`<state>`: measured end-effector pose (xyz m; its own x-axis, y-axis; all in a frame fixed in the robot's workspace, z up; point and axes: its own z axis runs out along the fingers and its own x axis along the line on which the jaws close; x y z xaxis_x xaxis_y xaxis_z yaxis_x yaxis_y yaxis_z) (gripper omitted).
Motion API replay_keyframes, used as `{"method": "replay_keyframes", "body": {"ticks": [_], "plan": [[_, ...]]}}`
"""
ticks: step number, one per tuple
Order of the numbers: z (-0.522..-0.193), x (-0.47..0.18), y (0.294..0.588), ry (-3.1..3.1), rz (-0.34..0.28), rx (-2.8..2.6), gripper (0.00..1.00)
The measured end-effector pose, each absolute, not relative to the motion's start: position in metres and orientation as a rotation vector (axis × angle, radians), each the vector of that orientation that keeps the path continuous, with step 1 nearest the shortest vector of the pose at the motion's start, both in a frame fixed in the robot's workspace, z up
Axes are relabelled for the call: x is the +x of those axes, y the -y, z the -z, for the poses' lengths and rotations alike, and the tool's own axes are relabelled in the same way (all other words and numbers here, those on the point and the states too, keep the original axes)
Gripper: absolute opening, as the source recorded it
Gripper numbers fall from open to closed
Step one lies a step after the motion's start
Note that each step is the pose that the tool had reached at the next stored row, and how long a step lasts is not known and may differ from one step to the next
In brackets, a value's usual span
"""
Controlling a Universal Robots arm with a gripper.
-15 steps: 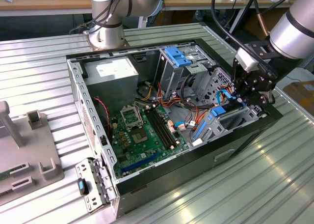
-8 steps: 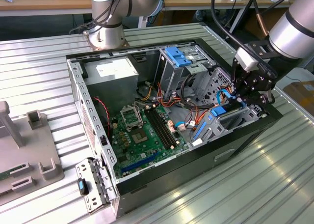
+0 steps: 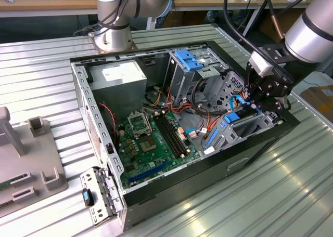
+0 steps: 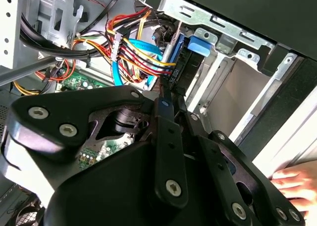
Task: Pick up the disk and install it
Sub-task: 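Insert the first disk wire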
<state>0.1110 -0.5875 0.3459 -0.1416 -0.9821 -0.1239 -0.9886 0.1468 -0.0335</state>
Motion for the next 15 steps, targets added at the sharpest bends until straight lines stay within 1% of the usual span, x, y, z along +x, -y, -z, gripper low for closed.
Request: {"method": "replay_keyframes", "body": {"ticks": [11, 15], "plan": [[-0.3431, 0.1110, 0.5875, -2.288, -0.084, -1.978, 0.16], [-0.3470, 0.1110, 0.5875, -2.290, -0.084, -1.976, 0.16]]}}
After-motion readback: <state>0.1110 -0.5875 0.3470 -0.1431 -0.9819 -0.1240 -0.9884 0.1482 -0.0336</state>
